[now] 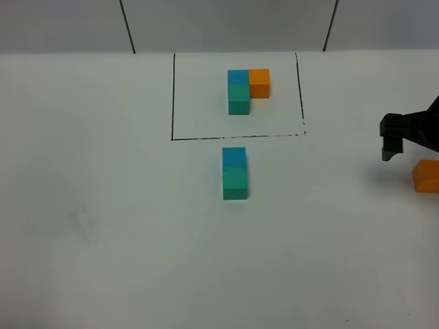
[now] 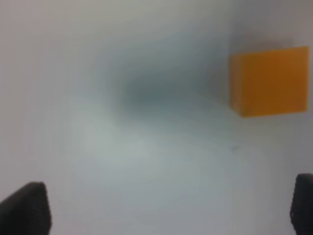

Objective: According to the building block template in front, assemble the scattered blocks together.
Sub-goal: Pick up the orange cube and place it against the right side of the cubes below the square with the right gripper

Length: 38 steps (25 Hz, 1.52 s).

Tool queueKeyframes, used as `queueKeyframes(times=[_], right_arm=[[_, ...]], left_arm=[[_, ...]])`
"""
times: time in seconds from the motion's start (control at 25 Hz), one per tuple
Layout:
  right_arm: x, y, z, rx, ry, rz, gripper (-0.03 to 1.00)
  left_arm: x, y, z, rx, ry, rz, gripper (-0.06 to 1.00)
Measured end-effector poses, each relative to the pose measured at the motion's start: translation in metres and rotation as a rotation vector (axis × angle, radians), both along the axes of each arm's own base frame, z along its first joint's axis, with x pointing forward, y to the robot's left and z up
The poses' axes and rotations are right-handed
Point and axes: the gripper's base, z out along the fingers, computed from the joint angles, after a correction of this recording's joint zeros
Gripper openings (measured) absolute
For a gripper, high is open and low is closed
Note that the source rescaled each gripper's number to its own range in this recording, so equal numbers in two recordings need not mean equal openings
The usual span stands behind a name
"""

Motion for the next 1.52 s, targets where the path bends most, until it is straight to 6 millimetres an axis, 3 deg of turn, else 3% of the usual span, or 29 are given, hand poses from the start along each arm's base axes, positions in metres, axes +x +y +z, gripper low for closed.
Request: queueKeyframes(times=[0.16,0.6,1.32,1.4,1.52], right_arm=[[0.008,-0.019,-0.006,0.008,-0.035,0.073,1.00],[0.019,-0.064,-0.059,0.064,0.059,0.134,1.00],[0.028,-0.078,-0.104,0.054,0.093,0.142,1.00],[0.028,-0.078,-0.106,0.055,0.099,0.142,0.94],[0.027,-0.079,-0.107,0.052,0.105,0.147,0.66]], left_arm=[[0.000,0.000,0.000,0.000,0.000,0.000,0.49],[0.000,0.000,0.000,-0.001,0.000,0.000,0.49],[0.000,0.000,0.000,-0.001,0.000,0.000,0.49],[0.000,0.000,0.000,-0.001,0.000,0.000,0.49],[0.000,0.000,0.000,-0.001,0.000,0.000,0.49]])
